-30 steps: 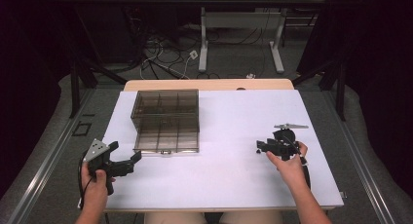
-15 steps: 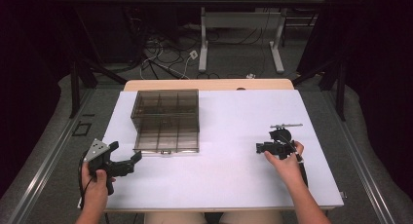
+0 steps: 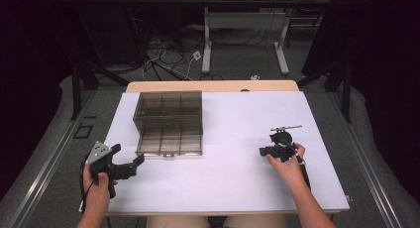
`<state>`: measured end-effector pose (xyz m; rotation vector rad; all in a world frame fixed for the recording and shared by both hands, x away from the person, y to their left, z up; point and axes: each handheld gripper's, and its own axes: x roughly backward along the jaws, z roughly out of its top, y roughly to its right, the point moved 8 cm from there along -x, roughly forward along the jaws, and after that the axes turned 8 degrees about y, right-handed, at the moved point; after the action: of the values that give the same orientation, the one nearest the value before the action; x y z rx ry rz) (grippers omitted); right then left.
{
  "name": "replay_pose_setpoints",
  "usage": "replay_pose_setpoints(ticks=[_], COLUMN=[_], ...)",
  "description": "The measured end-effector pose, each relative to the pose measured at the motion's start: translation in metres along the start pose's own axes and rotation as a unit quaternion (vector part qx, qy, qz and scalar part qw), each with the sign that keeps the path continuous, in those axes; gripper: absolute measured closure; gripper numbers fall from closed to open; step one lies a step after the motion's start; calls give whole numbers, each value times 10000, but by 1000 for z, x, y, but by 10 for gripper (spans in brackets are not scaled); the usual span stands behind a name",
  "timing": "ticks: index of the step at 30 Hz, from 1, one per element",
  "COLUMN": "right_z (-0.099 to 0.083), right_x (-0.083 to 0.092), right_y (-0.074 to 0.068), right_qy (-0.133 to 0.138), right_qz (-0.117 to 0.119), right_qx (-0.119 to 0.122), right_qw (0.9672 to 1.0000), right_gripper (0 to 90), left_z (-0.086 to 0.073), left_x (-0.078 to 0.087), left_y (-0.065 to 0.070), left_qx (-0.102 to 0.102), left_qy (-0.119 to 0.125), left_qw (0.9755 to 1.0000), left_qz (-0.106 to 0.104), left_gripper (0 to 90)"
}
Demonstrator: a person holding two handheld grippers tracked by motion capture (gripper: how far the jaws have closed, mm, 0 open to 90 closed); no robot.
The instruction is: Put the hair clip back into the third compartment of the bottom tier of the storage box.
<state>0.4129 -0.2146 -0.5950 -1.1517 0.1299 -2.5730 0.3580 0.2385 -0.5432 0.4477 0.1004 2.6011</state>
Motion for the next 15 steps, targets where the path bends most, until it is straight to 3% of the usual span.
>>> replay_pose_setpoints(ticks=[15], right_z=[-4], right_x=[-12], right_y=[-3], right_qy=[-185], right_qz=[-99], right_qx=[-12], right_qw=[9998], right_gripper=[739], left_z=[0], left_x=[0], left_y=[-1], left_qx=[58], left_qy=[22], left_qw=[10000], left_qz=[0], left_gripper=[2])
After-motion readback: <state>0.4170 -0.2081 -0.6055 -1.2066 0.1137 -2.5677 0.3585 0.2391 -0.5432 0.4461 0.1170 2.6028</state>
